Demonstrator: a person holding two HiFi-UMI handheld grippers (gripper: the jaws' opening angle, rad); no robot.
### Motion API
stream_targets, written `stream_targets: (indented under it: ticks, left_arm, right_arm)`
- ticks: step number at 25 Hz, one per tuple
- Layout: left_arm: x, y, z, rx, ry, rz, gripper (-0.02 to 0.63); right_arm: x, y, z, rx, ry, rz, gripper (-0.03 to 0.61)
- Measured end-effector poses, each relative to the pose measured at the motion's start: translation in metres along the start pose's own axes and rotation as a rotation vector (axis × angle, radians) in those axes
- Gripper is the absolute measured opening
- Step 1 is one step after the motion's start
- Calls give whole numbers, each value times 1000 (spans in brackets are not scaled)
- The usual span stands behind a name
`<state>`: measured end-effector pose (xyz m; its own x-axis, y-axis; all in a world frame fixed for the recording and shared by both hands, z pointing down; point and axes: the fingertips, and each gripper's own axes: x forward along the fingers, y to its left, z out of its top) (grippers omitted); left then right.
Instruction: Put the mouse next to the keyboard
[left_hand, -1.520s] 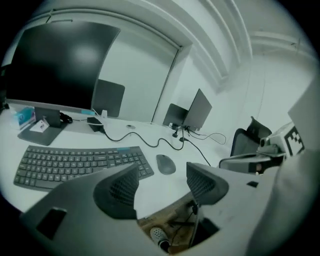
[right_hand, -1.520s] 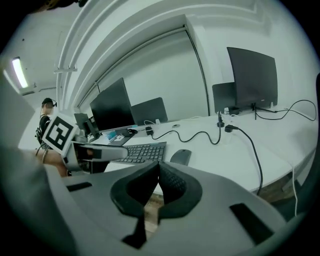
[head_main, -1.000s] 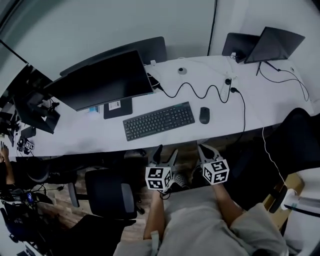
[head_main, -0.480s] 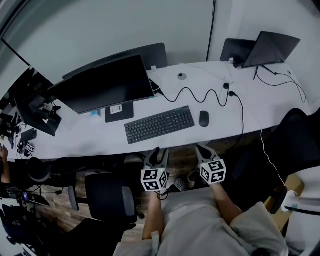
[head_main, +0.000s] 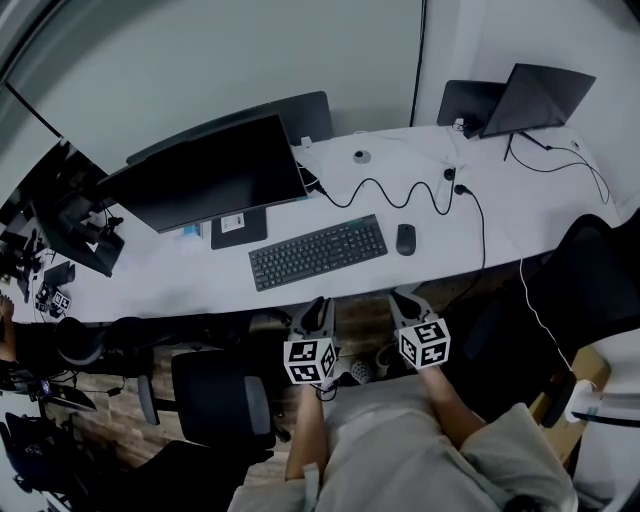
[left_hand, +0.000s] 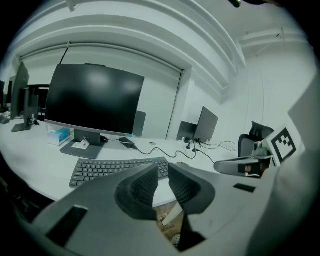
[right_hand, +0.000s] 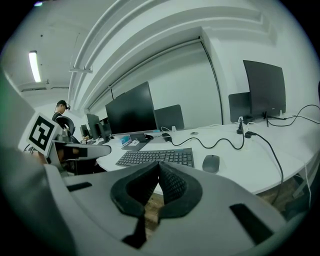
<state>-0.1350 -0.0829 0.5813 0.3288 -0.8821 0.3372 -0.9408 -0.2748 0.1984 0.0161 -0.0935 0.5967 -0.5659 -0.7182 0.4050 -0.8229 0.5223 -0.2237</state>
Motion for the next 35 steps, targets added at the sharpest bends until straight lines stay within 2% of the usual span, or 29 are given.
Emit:
stream_targets:
  ticks: [11,25,35]
  left_arm:
    - [-7,-6,-2,11,-12,-11,23]
    - [-8,-18,-4,54,-9,-48,23]
    - [-7,-23,-7,51,-7,-49,23]
  right_arm:
    - [-8,2,-3,8,-3,-1,8]
    - [-13,7,0,-23,-26,21,6]
    - [-21,0,-3,-22,-35,6,6]
